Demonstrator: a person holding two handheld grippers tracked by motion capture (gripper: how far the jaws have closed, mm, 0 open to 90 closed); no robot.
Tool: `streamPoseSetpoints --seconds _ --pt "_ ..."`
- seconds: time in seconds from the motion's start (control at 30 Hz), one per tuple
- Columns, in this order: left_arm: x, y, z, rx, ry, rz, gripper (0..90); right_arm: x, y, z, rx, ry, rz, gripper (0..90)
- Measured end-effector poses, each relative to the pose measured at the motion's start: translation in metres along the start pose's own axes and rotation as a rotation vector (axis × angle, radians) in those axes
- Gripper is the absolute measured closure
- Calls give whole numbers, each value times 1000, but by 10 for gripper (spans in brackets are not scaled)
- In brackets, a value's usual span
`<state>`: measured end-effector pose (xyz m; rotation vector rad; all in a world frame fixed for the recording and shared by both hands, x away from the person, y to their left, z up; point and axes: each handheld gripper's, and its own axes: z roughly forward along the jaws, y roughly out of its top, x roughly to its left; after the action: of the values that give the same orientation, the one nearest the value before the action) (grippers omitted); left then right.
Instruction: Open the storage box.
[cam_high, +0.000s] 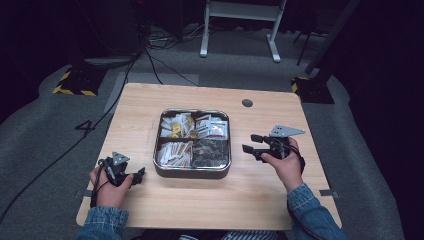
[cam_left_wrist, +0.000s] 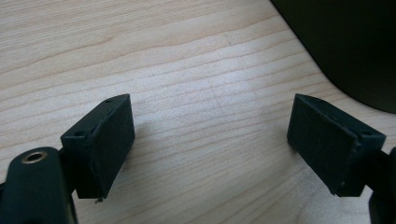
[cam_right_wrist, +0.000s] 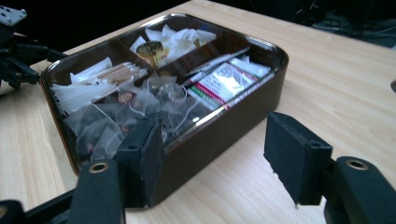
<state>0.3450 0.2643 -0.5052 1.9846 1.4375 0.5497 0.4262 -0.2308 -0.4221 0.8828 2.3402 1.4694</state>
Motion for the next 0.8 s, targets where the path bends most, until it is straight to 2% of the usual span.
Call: streamPoseSetpoints --seconds 0.47,0.8 --pt "0 1 1 1 -7 2 154 12 35 16 31 49 -54 371" --pt "0 1 1 3 -10 3 153 17 58 40 56 85 -71 375"
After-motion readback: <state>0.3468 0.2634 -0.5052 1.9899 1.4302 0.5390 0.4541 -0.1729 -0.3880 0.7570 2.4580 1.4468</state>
